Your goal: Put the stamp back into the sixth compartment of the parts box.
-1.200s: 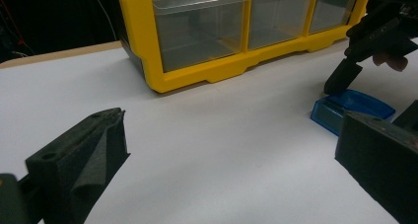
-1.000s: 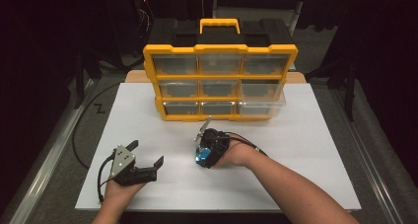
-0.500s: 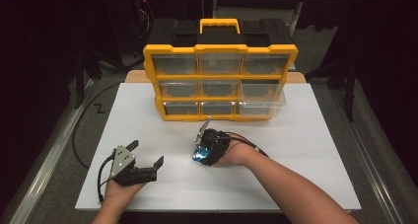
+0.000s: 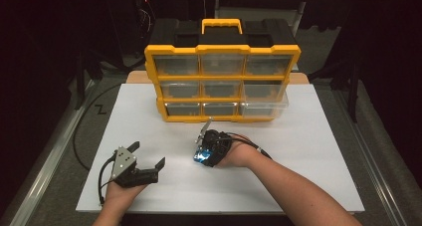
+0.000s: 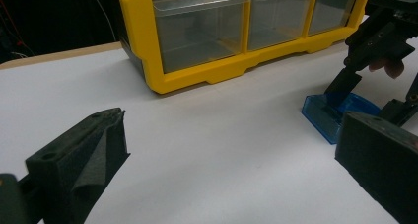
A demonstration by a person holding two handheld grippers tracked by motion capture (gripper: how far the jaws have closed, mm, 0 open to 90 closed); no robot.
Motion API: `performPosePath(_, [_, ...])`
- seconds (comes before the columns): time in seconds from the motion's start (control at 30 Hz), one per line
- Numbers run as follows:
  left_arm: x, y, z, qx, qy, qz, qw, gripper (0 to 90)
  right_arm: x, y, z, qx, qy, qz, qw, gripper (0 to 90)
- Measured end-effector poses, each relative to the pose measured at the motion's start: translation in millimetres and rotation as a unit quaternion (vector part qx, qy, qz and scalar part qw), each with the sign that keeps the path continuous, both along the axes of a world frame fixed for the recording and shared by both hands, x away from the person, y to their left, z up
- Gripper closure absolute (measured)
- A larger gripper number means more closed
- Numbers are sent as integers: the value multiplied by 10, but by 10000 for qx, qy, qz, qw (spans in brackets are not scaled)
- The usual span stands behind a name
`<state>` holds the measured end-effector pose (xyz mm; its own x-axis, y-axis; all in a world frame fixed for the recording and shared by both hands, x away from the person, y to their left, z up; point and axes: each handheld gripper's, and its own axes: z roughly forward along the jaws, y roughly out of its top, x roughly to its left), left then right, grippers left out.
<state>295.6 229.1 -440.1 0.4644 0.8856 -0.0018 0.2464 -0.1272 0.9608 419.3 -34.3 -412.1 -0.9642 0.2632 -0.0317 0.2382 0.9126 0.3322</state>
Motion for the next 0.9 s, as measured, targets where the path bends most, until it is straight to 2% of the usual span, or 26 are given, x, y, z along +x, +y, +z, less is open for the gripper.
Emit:
performPosePath(0.2, [0,3,-1,-1,2,1,10000,3,-21,2,7,10,-5,18,10000,443])
performPosePath(0.3, [2,2,-3,1,7,-2,10000,3,-31,-6,33,101,-69,88,9999,443])
performPosePath(0.67, [-2,-4,-2,40,9,-29,10000,3,-41,-119,157,150,28,-35,9999,442])
performPosePath(0.73, [-2,-3,-2,35,8,-32,10000,3,-51,-147,189,185,70,-139,9997,442])
performPosePath(0.9, [-3,-4,-2,40,5,-36,10000,3,-62,-227,230,160,87,-130,9997,442])
